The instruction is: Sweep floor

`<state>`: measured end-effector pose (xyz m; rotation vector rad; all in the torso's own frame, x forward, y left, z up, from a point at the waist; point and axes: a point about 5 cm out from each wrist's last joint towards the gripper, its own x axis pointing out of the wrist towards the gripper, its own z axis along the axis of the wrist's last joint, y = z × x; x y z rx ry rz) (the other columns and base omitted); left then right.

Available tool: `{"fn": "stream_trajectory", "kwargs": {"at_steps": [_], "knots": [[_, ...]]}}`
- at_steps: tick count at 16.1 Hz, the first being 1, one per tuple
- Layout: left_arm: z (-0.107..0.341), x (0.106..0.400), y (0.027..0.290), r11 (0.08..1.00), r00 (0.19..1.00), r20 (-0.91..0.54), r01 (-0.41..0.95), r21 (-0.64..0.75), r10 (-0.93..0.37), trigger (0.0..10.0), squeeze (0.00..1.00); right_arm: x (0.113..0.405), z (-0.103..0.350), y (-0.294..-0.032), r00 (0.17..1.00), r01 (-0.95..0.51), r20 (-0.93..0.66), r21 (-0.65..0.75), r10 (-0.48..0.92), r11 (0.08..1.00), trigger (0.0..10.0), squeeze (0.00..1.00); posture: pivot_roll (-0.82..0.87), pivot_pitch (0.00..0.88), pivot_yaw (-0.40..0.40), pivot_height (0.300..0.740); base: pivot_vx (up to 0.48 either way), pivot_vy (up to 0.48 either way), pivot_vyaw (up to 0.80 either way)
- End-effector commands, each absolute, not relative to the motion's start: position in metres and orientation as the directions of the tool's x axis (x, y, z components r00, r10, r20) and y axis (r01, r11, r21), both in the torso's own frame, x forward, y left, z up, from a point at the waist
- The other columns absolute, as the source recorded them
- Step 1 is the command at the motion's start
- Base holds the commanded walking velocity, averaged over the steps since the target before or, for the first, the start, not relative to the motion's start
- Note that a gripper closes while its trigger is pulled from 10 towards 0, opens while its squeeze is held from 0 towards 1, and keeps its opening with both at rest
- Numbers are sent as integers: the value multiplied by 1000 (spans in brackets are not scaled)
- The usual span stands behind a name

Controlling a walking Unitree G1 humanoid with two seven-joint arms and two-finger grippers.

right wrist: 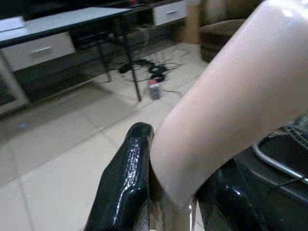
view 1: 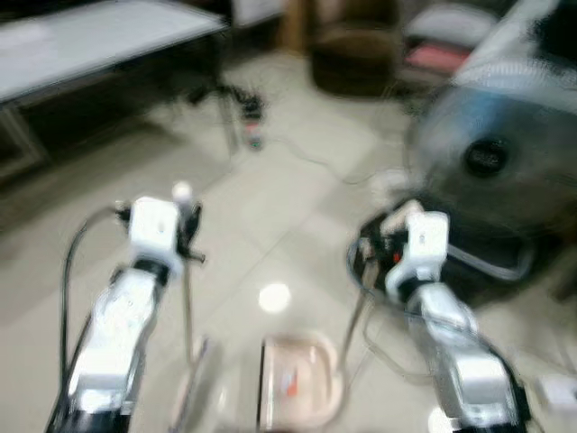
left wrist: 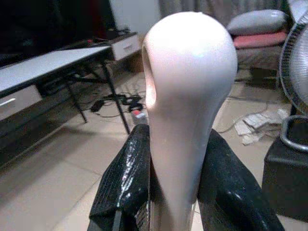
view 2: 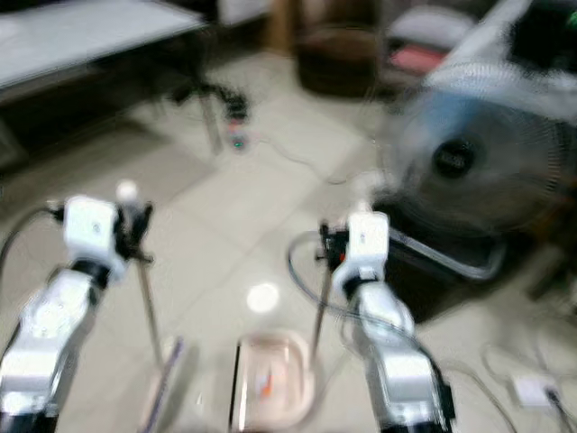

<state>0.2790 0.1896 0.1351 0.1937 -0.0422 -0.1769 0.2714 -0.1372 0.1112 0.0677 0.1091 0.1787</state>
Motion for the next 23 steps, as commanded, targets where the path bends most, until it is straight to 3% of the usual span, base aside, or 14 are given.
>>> {"fn": "stream_trajectory", "kwargs": {"at_steps": [1, 8, 9, 14, 23], "knots": [[148, 280, 192, 965, 982, 76, 152, 216, -172, 10000, 0, 274, 124, -137, 981, -181, -53, 70, 185, 981, 10000, 0, -117, 32, 47, 740, 0, -480, 800], [148, 277, 191, 965, 985, 88, 125, 232, -148, 10000, 0, 277, 124, -141, 979, -195, -49, 60, 198, 979, 10000, 0, -115, 35, 38, 740, 0, -409, 800], [148, 277, 192, 978, 989, 82, 110, 177, -126, 10000, 0, 278, 125, -142, 978, -200, -43, 58, 203, 978, 10000, 0, -113, 35, 38, 740, 0, 0, 800], [153, 278, 191, 980, 987, 104, 104, 171, -123, 10000, 0, 284, 130, -141, 967, -253, -10, 47, 254, 966, 10000, 0, -110, 33, 36, 740, 0, 469, 800], [161, 282, 195, 977, 985, 129, 92, 191, -118, 10000, 0, 286, 129, -140, 968, -251, 0, 52, 252, 966, 10000, 0, -106, 30, 37, 740, 0, 480, 0]]}}
